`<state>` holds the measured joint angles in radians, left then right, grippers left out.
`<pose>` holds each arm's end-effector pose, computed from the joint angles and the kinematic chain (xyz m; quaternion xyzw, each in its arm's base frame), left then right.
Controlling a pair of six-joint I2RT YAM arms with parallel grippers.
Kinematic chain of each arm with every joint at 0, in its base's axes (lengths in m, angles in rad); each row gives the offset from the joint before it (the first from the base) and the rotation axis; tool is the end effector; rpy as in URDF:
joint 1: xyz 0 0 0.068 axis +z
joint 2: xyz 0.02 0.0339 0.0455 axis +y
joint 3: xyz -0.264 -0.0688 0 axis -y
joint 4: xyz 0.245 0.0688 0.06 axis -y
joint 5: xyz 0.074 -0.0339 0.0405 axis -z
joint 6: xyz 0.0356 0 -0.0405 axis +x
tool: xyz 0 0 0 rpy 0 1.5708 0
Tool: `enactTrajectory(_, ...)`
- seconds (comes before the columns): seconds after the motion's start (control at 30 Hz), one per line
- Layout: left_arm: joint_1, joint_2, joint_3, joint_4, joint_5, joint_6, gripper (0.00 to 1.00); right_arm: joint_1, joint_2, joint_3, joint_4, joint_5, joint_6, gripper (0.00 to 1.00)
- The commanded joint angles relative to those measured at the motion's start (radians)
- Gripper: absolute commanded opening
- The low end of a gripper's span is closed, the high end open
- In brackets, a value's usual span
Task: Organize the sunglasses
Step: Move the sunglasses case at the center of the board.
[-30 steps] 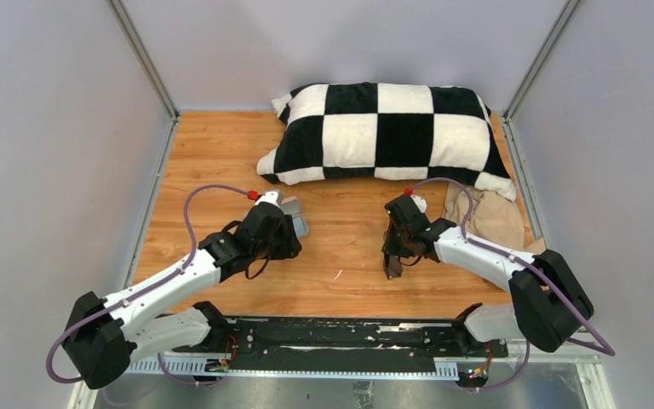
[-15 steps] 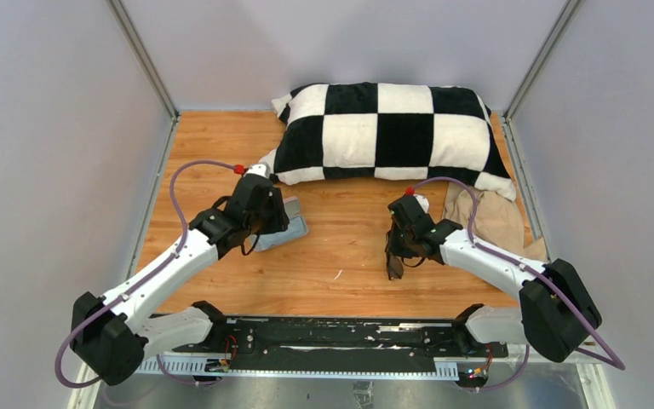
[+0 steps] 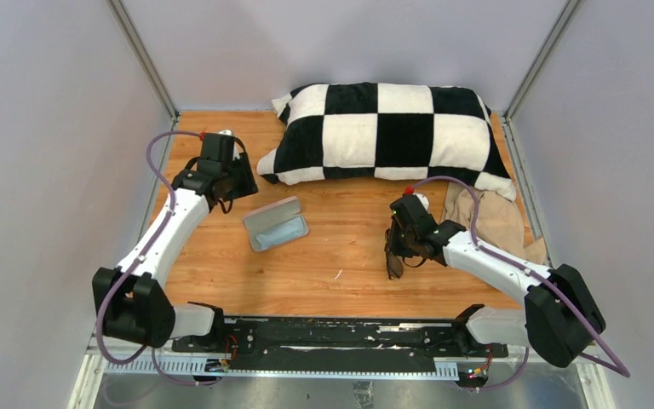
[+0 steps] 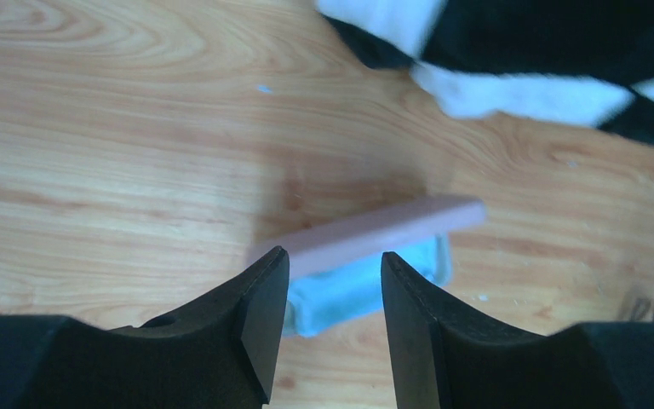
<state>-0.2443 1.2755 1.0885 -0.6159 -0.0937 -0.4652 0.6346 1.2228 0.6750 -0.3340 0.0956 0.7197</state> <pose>0.2638 -0.0623 0.3007 -0.1195 0.9186 -0.0893 0.3660 0.1952 0.1395 0.2008 0.0561 0.9386 0.1763 0.2911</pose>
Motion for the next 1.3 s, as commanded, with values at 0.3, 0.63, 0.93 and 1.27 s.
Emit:
enactTrajectory(0.3, 0.223, 0.325, 0.025, -0.003, 0.104, 0.033, 0.52, 0.014, -0.034, -0.034, 0.003, -0.033, -0.022, 0.00)
enactTrajectory(0.63, 0.160, 0.248, -0.147, 0.050, 0.099, 0.014, 0.53, 0.013, -0.024, -0.033, 0.006, -0.040, -0.016, 0.00)
enactTrajectory(0.93, 0.109, 0.000, -0.377, 0.170, 0.277, -0.121, 0.55, 0.013, 0.015, -0.014, 0.006, -0.068, -0.046, 0.00)
enactTrajectory(1.27, 0.108, -0.144, -0.262, -0.025, 0.159, -0.003, 0.55, 0.013, 0.032, -0.024, 0.018, -0.080, -0.056, 0.00)
